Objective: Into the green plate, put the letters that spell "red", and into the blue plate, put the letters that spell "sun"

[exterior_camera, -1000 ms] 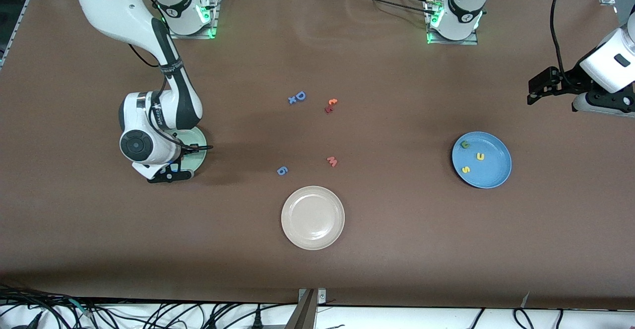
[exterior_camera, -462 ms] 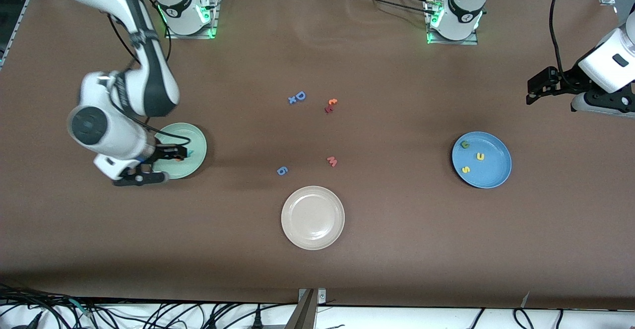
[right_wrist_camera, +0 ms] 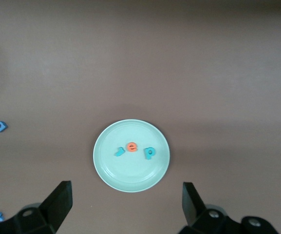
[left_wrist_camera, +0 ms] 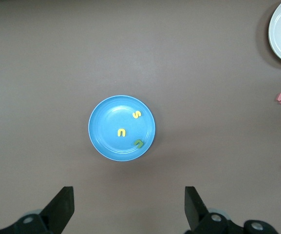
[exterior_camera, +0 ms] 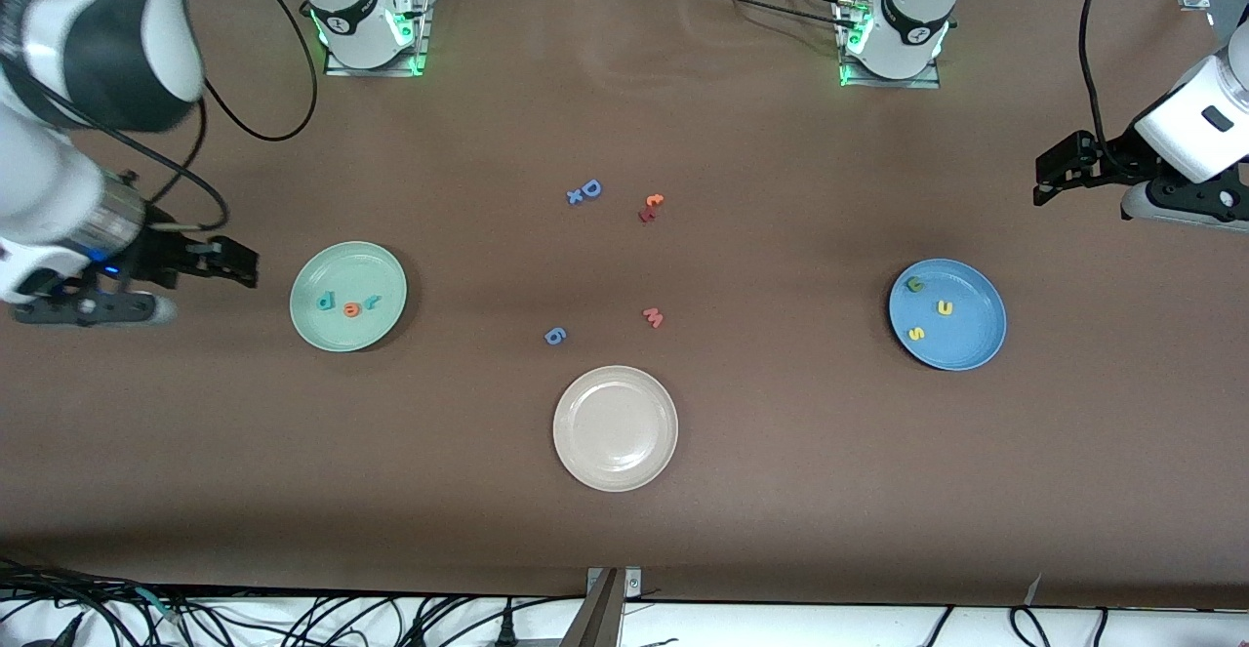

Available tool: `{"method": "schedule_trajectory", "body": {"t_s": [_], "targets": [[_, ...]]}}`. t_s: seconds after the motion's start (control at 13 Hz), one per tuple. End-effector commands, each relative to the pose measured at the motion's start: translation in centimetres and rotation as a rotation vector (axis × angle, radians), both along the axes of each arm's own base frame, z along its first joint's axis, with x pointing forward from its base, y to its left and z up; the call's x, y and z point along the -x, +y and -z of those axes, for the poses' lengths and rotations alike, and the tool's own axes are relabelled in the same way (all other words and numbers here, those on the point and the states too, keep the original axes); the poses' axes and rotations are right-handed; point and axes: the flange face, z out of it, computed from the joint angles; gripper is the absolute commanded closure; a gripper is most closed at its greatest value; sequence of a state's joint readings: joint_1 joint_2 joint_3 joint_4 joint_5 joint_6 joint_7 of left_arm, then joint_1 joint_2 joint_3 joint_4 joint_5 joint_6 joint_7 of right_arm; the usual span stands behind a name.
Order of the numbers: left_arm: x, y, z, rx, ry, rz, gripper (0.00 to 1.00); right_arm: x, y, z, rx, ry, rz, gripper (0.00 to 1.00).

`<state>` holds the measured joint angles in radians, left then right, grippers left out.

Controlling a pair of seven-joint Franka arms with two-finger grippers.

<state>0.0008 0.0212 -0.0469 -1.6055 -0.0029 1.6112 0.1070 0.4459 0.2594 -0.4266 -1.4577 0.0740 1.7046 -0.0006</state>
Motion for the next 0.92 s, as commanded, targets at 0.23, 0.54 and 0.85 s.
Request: {"method": "schedule_trajectory", "body": {"t_s": [0.23,0.54,0.85], "targets": [[-0.2,-1.1,0.7,0.009,0.002,0.039,0.0,1.0,-0.8,-4.4,-0.01,-0.026,0.013,0.0],[-0.1,-1.2,0.6,0.01,0.005,0.041,0.0,2.1,-3.3,-6.6,-0.06,-0.046,0.023,0.0],[-0.1,-1.4,0.7,0.01,0.006,0.043,0.0,3.5,-1.6,-9.1,-0.019,-0.092,0.163,0.0]]}}
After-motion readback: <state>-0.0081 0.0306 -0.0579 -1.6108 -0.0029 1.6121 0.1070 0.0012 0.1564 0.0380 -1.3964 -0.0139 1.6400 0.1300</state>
